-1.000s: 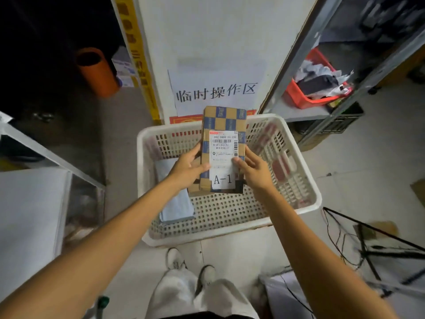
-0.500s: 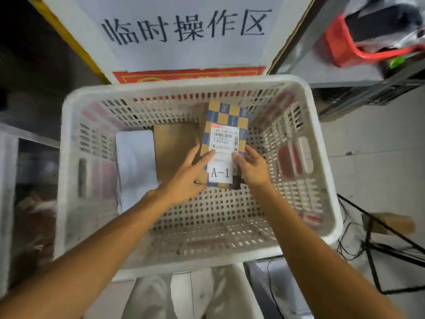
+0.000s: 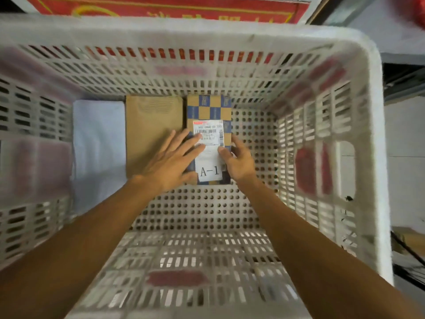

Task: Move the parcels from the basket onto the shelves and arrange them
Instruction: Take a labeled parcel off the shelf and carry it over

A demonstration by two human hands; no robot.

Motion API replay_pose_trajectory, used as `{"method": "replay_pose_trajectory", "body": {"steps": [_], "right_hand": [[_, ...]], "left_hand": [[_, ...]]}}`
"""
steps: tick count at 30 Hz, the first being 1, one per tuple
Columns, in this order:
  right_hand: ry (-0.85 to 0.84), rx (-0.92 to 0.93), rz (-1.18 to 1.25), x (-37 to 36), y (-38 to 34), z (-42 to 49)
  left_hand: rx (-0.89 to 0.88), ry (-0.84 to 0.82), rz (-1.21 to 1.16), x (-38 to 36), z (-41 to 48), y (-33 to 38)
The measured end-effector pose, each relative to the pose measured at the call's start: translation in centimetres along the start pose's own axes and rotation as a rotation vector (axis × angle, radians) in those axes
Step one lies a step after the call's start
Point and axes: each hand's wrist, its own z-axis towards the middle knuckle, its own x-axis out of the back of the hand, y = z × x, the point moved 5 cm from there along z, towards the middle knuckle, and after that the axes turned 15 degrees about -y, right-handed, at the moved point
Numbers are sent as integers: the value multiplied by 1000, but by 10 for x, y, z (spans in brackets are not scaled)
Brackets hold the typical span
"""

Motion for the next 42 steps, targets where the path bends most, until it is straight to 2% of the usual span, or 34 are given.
{"method": "replay_pose_trajectory", "body": {"steps": [4,7,9,12,14,19,25,30,35,42], "right_hand": [[78,30,15,-10,25,-1],[82,-1,-12,-11,19,-3],[100,-58,-38,-11,6,-9],[138,-169,-89,-13,-17,-33],[140,-175,-96,-17,-35,-53],[59,-188,-224,-35,-95,-107],[-22,-135,-541,-90,-173,-167],[-63,12,-827,-140,-236,-192],[-133,198,-965,-184,-299,-203],[-418,456,-1016,-256,-389,-240]], "left_hand": [[-4,-7,-22,-21,6,-11],[-21,-4,-41,-16,3,-11],[41,-14,-73,-9,0,-2],[129,-49,-277,4,-15,11],[103,-114,-370,14,-31,12],[17,-151,-305,66,-92,-13],[-29,-123,-244,134,-186,-46],[23,12,-177,172,-259,-63],[191,175,-265,203,-338,-77],[539,376,-432,208,-494,-87]]}}
